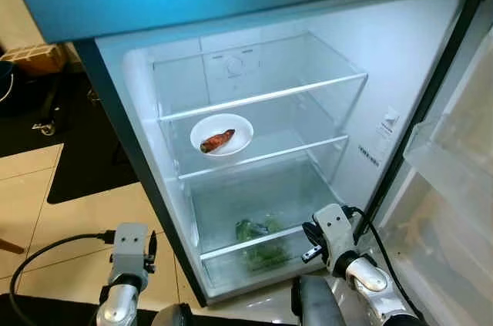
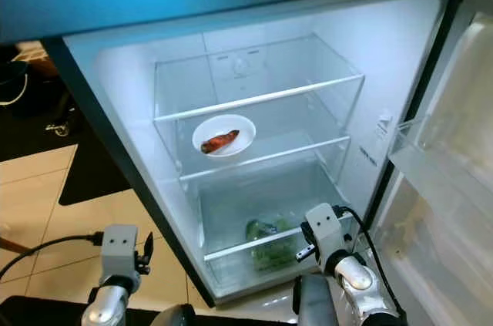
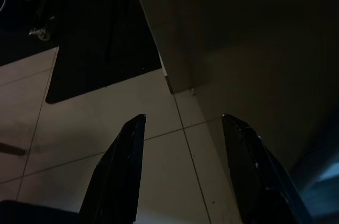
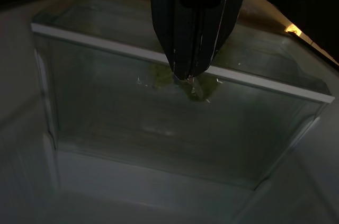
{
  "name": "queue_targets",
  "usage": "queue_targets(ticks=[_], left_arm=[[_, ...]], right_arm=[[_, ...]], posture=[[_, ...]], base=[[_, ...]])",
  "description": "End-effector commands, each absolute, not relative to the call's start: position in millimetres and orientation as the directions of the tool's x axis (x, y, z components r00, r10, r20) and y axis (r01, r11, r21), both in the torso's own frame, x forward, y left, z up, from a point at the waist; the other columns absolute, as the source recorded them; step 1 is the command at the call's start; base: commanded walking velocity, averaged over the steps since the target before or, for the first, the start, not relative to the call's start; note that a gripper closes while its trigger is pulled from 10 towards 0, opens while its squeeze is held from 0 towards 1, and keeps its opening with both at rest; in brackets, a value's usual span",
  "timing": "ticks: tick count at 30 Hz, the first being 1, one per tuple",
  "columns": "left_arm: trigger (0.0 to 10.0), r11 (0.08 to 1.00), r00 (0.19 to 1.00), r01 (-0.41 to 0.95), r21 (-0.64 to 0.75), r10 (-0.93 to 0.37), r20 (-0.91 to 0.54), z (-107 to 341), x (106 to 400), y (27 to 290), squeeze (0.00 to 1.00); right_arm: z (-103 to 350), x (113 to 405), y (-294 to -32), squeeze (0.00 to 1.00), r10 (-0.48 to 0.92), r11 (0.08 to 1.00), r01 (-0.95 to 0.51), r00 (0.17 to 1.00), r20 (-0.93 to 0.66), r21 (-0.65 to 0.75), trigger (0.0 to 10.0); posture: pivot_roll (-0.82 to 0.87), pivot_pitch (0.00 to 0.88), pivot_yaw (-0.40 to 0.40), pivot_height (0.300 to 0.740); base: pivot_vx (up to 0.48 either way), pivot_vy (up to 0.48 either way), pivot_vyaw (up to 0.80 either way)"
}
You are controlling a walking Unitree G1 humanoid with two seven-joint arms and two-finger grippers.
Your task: Restocking fridge
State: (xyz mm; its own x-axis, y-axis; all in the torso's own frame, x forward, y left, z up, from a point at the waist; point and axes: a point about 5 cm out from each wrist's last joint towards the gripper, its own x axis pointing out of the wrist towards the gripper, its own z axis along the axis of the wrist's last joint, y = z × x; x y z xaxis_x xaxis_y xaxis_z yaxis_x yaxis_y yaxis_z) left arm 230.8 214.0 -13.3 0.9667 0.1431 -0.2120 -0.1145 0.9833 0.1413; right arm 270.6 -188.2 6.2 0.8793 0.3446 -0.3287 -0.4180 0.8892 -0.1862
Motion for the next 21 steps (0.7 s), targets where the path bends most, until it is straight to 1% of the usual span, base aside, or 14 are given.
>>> queue_targets(ticks=[1, 4, 8, 10, 12, 16, 21], left_arm=[[10.0, 0.982, 0.955, -0.143, 0.121, 0.169, -0.245, -19.4, 224.5, 215.9, 0.00], [10.0, 0.973, 0.932, -0.207, 0.104, 0.228, -0.281, -25.2, 216.7, 225.7, 0.00], [10.0, 0.967, 0.922, -0.233, 0.102, 0.253, -0.293, -27.2, 213.2, 229.5, 0.00], [10.0, 0.953, 0.899, -0.288, 0.097, 0.304, -0.314, -30.8, 206.3, 237.2, 0.00], [10.0, 0.949, 0.894, -0.300, 0.097, 0.316, -0.319, -31.5, 204.8, 238.9, 0.00], [10.0, 0.919, 0.842, -0.385, 0.088, 0.389, -0.375, -39.8, 191.2, 250.2, 0.00], [10.0, 0.912, 0.821, -0.398, 0.097, 0.401, -0.406, -44.6, 183.6, 253.7, 0.00]], right_arm=[[7.3, 272.1, -186.0, 0.00, 0.354, 0.888, -0.423, 0.879, -0.318, -0.182, 10.0], [5.5, 272.3, -187.4, 0.00, 0.337, 0.892, -0.412, 0.880, -0.334, -0.188, 10.0], [5.3, 272.2, -188.1, 0.00, 0.333, 0.892, -0.410, 0.881, -0.337, -0.189, 10.0], [4.8, 271.9, -189.5, 0.00, 0.328, 0.893, -0.407, 0.881, -0.341, -0.192, 10.0], [4.7, 271.8, -189.7, 0.00, 0.328, 0.893, -0.407, 0.881, -0.341, -0.192, 10.0], [3.9, 270.5, -191.2, 0.00, 0.326, 0.896, -0.403, 0.882, -0.340, -0.186, 10.0], [3.2, 269.4, -192.8, 0.00, 0.324, 0.901, -0.397, 0.883, -0.339, -0.174, 10.0]], posture=[[-0.08, 0.040, 0.061, 0.616], [-0.08, 0.042, 0.059, 0.621], [-0.08, 0.042, 0.060, 0.621], [-0.08, 0.042, 0.060, 0.621], [-0.08, 0.043, 0.061, 0.621], [-0.07, 0.043, 0.060, 0.621], [-0.08, 0.043, 0.059, 0.621]], base=[[0.000, 0.000, 0.00], [0.000, 0.000, 0.00], [0.000, 0.000, 0.00], [0.000, 0.000, 0.00], [0.000, 0.000, 0.00], [0.000, 0.000, 0.00], [0.000, 0.000, 0.00]])
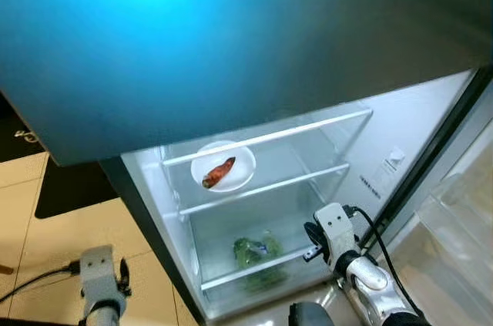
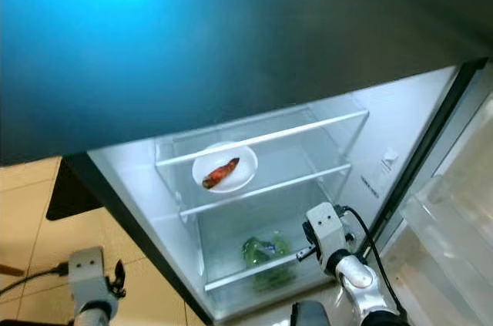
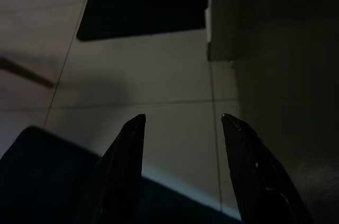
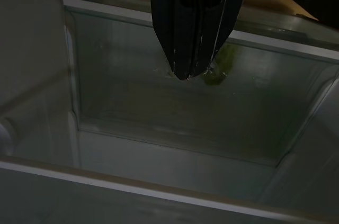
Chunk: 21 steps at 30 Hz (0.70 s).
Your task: Restocking fridge
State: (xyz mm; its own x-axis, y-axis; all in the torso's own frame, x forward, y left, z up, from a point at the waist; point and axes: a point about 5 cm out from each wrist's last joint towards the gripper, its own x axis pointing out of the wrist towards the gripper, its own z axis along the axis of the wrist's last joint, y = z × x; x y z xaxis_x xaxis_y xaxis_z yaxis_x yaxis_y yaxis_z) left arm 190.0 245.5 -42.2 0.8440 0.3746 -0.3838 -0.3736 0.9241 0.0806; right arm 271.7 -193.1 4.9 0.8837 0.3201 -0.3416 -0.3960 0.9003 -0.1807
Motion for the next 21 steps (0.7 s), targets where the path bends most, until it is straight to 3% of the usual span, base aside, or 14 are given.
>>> queue_targets(ticks=[1, 15, 21], left_arm=[[10.0, 0.913, 0.818, -0.396, 0.099, 0.400, -0.414, -45.9, 182.0, 253.9, 0.00], [10.0, 0.923, 0.791, -0.365, 0.123, 0.377, -0.482, -55.8, 171.9, 250.5, 0.00], [10.0, 0.923, 0.782, -0.362, 0.129, 0.376, -0.496, -57.4, 170.0, 251.5, 0.00]], right_arm=[[2.5, 268.8, -193.7, 0.00, 0.318, 0.906, -0.390, 0.885, -0.340, -0.165, 10.0], [-19.3, 246.9, -205.8, 0.00, 0.245, 0.941, -0.319, 0.869, -0.430, -0.109, 10.0], [-28.0, 236.9, -208.9, 0.00, 0.224, 0.951, -0.296, 0.855, -0.467, -0.088, 10.0]], posture=[[-0.08, 0.042, 0.059, 0.621], [-0.08, 0.030, 0.066, 0.621], [-0.08, 0.023, 0.067, 0.641]], base=[[0.000, 0.000, 0.00], [0.000, 0.000, 0.00], [0.000, 0.000, 0.00]])
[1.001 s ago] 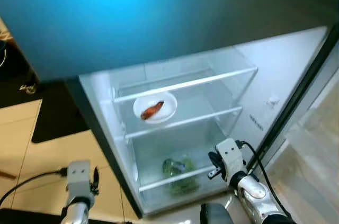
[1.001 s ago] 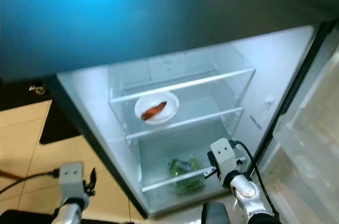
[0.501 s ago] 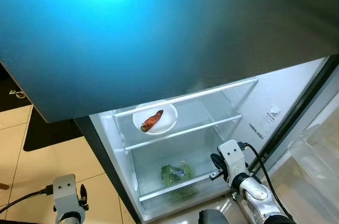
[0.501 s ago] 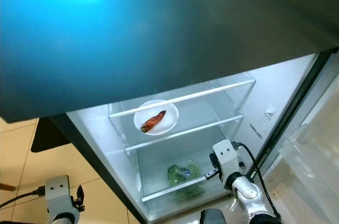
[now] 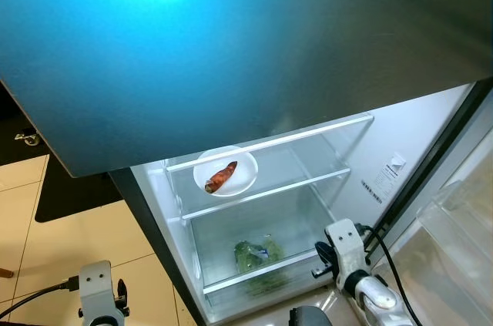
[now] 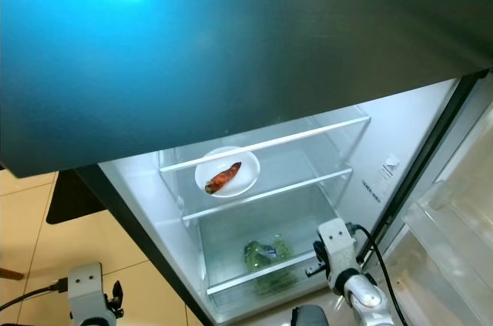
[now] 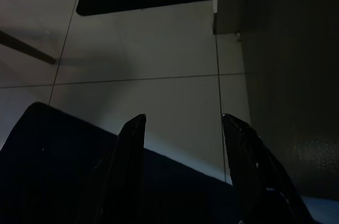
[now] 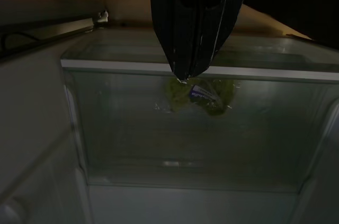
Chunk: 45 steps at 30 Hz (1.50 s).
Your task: Restocking fridge
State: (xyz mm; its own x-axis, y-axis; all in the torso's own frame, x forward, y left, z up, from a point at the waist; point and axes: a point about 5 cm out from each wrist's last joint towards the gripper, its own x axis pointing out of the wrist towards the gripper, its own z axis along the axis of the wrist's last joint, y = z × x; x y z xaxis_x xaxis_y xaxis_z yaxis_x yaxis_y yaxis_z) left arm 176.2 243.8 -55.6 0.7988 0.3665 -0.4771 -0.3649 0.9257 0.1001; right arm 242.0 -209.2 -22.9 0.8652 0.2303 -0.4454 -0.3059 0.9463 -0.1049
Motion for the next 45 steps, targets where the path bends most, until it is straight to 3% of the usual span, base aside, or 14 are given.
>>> queue_targets(ticks=[1, 20, 38, 45], left_arm=[[10.0, 0.923, 0.780, -0.361, 0.132, 0.377, -0.500, -57.9, 169.2, 252.0, 0.00], [10.0, 0.923, 0.754, -0.356, 0.150, 0.378, -0.537, -62.4, 163.7, 253.4, 0.00], [10.0, 0.934, 0.715, -0.324, 0.152, 0.347, -0.607, -71.2, 155.0, 248.9, 0.00], [10.0, 0.954, 0.645, -0.286, 0.088, 0.260, -0.718, -85.6, 142.7, 232.4, 0.00]], right_arm=[[-30.3, 234.3, -209.3, 0.00, 0.218, 0.953, -0.291, 0.850, -0.479, -0.083, 10.0], [-43.0, 218.1, -214.0, 0.00, 0.182, 0.969, -0.244, 0.824, -0.536, -0.045, 10.0], [-60.8, 194.8, -216.1, 0.00, 0.139, 0.981, -0.192, 0.761, -0.634, -0.016, 10.0], [-79.4, 168.2, -216.2, 0.00, 0.083, 0.985, -0.167, 0.648, -0.757, -0.035, 10.0]], posture=[[-0.08, 0.020, 0.067, 0.646], [-0.08, 0.012, 0.072, 0.736], [-0.08, 0.000, 0.069, 0.740], [-0.08, 0.000, 0.046, 0.740]], base=[[0.000, 0.000, 0.00], [0.000, 0.000, 0.00], [0.000, 0.000, 0.00], [0.000, 0.000, 0.00]])
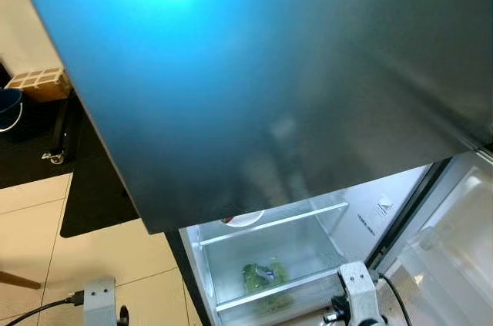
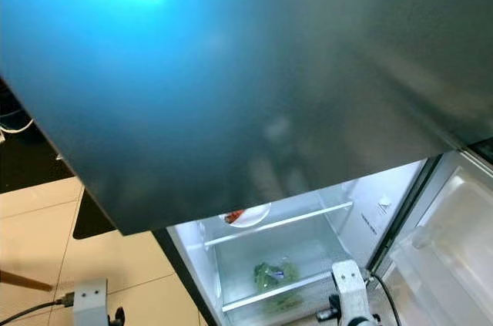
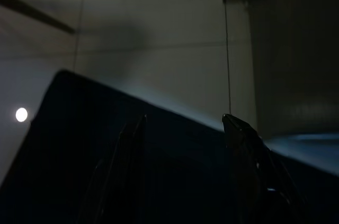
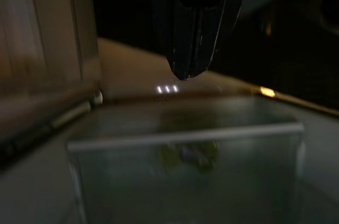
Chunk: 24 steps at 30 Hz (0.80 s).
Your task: Restocking fridge
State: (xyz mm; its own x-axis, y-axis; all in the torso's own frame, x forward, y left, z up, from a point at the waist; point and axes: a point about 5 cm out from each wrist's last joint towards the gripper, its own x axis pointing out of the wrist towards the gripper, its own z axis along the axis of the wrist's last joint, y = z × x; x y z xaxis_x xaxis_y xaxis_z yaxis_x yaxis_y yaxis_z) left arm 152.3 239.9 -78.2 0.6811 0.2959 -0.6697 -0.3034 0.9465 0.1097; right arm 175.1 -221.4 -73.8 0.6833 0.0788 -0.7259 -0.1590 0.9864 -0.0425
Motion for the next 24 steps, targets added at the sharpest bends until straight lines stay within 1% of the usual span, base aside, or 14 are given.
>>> queue_targets(ticks=[1, 4, 6, 7, 8, 9, 11, 13, 14, 21, 23, 24], left_arm=[[10.0, 0.954, 0.645, -0.286, 0.088, 0.260, -0.718, -85.6, 142.7, 232.4, 0.00], [10.0, 0.966, 0.577, -0.256, 0.043, 0.189, -0.795, -95.9, 129.5, 220.2, 0.00], [10.0, 0.966, 0.554, -0.255, 0.041, 0.181, -0.813, -98.9, 123.7, 217.2, 0.00], [10.0, 0.969, 0.503, -0.240, 0.056, 0.173, -0.847, -103.7, 112.5, 215.5, 0.00], [10.0, 0.973, 0.470, -0.219, 0.069, 0.167, -0.867, -106.2, 106.6, 214.6, 0.00], [10.0, 0.973, 0.470, -0.219, 0.069, 0.167, -0.867, -106.2, 106.6, 214.6, 0.00], [10.0, 0.980, 0.422, -0.177, 0.092, 0.160, -0.892, -109.3, 98.6, 213.7, 0.00], [10.0, 0.979, 0.364, -0.192, 0.074, 0.141, -0.921, -112.5, 91.2, 211.2, 0.00], [10.0, 0.982, 0.350, -0.180, 0.060, 0.121, -0.929, -113.2, 90.3, 209.5, 0.00], [10.0, 0.988, 0.342, -0.147, 0.051, 0.099, -0.935, -112.8, 95.6, 207.0, 0.00], [10.0, 0.993, 0.348, -0.100, 0.068, 0.098, -0.932, -111.0, 101.8, 209.0, 0.00], [10.0, 0.993, 0.348, -0.100, 0.068, 0.098, -0.932, -111.0, 101.8, 209.0, 0.00]], right_arm=[[-79.4, 168.2, -216.2, 0.00, 0.083, 0.985, -0.167, 0.648, -0.757, -0.035, 10.0], [-88.2, 153.3, -213.8, 0.00, 0.068, 0.984, -0.172, 0.580, -0.812, -0.040, 10.0], [-90.7, 148.8, -213.0, 0.00, 0.065, 0.984, -0.174, 0.557, -0.828, -0.040, 10.0], [-94.0, 142.6, -211.5, 0.00, 0.063, 0.983, -0.180, 0.527, -0.848, -0.039, 10.0], [-95.4, 140.0, -211.1, 0.00, 0.058, 0.981, -0.189, 0.510, -0.858, -0.046, 10.0], [-95.4, 140.0, -211.1, 0.00, 0.058, 0.981, -0.189, 0.510, -0.858, -0.046, 10.0], [-97.2, 137.1, -210.5, 0.00, 0.050, 0.976, -0.209, 0.486, -0.872, -0.061, 10.0], [-98.3, 136.1, -209.3, 0.00, 0.043, 0.968, -0.238, 0.467, -0.883, -0.078, 10.0], [-98.2, 137.0, -208.6, 0.00, 0.042, 0.967, -0.241, 0.464, -0.885, -0.081, 10.0], [-97.4, 140.5, -208.6, 0.00, 0.036, 0.964, -0.251, 0.458, -0.888, -0.090, 10.0], [-96.5, 143.5, -209.0, 0.00, 0.031, 0.960, -0.261, 0.455, -0.890, -0.100, 10.0], [-96.5, 143.5, -209.0, 0.00, 0.031, 0.960, -0.261, 0.455, -0.890, -0.100, 10.0]], posture=[[-0.08, 0.000, 0.046, 0.740], [-0.08, 0.000, 0.039, 0.740], [-0.08, 0.000, 0.035, 0.740], [-0.08, 0.000, 0.032, 0.740], [-0.07, 0.000, 0.024, 0.740], [-0.07, 0.000, 0.024, 0.740], [-0.07, 0.000, 0.021, 0.740], [-0.07, 0.000, 0.018, 0.740], [-0.07, 0.000, 0.014, 0.740], [-0.06, 0.000, 0.008, 0.740], [-0.04, 0.000, 0.004, 0.740], [-0.04, 0.000, 0.004, 0.740]], base=[[0.000, 0.000, 0.00], [0.000, 0.000, 0.00], [0.000, 0.000, 0.00], [0.000, 0.000, 0.00], [0.000, 0.000, 0.00], [0.000, 0.000, 0.00], [0.000, 0.000, 0.00], [0.000, 0.000, 0.00], [0.000, 0.000, 0.00], [0.000, 0.000, 0.00], [0.000, 0.000, 0.00], [0.000, 0.000, 0.00]])
